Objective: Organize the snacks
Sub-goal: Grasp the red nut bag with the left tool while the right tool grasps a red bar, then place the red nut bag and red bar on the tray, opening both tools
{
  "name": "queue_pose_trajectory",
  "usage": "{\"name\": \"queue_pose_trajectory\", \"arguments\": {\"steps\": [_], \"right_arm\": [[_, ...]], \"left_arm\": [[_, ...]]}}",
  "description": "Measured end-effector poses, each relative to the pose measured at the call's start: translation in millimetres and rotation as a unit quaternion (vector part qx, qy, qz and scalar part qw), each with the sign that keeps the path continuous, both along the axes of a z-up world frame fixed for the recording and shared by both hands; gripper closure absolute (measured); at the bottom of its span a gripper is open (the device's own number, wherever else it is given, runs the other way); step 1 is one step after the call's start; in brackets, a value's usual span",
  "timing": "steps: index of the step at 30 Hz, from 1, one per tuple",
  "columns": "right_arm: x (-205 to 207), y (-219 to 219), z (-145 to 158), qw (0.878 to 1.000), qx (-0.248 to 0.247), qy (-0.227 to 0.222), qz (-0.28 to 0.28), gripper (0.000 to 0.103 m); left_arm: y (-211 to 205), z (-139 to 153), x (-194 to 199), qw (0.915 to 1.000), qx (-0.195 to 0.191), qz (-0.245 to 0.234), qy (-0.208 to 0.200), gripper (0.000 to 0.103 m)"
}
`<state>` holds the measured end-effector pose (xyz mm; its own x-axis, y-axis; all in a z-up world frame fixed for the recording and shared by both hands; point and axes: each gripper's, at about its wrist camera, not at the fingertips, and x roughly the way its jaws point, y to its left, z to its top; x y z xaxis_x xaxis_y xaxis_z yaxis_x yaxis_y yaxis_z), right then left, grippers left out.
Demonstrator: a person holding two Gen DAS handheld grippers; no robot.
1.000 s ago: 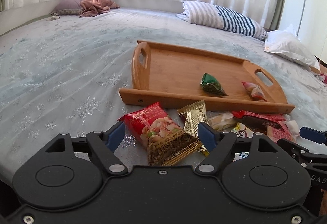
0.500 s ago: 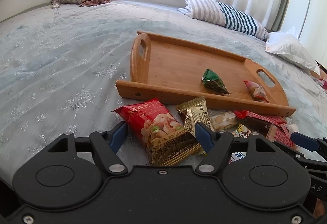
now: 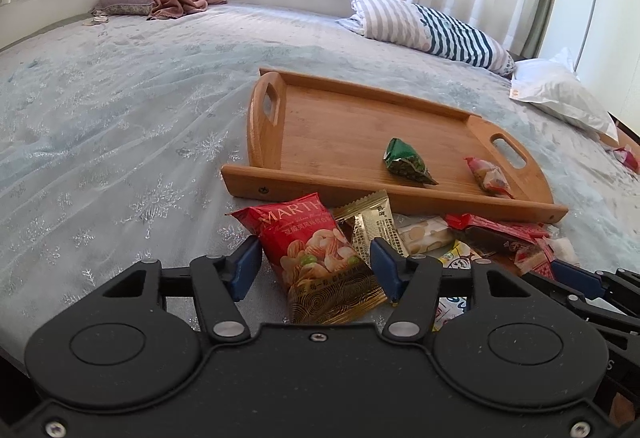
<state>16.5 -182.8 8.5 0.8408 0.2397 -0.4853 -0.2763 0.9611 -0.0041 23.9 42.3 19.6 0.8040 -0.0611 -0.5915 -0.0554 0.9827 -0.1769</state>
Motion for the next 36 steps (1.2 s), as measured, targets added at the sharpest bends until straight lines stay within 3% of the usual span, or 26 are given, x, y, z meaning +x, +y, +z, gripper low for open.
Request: {"name": "queue_pose_trajectory", "arguments": {"steps": [5,7,17,23,29,36], "right_arm": [[-2,-5,5,1.0,0.009,-0.004,-0.013,0.065],[-2,-7,7,1.0,0.018,-0.005,-0.016,0.065],[1,-11,22,0.999,0.036,-0.024,-0.027,0.066],[19,-21,34,0.997,0.053,-0.029,-0.052,0.066],[57,-41,46,0.992,0.091,-0.02,-0.081,0.066],[110,-56,43,0.99,0.11,0.005,-0.091,0.065]], "left_arm": [[-1,3,-1,1.0,0.004,-0.001,-0.005,0.048],[-1,7,-3,0.9999,0.006,-0.001,-0.01,0.064],[0,19,-5,0.9998,0.001,-0.008,-0.017,0.065],[0,40,-2,0.9987,0.003,-0.021,-0.047,0.065],[1,59,25,0.9975,-0.002,-0.034,-0.061,0.065],[3,64,72,0.9973,-0.034,-0.046,-0.045,0.065]]}}
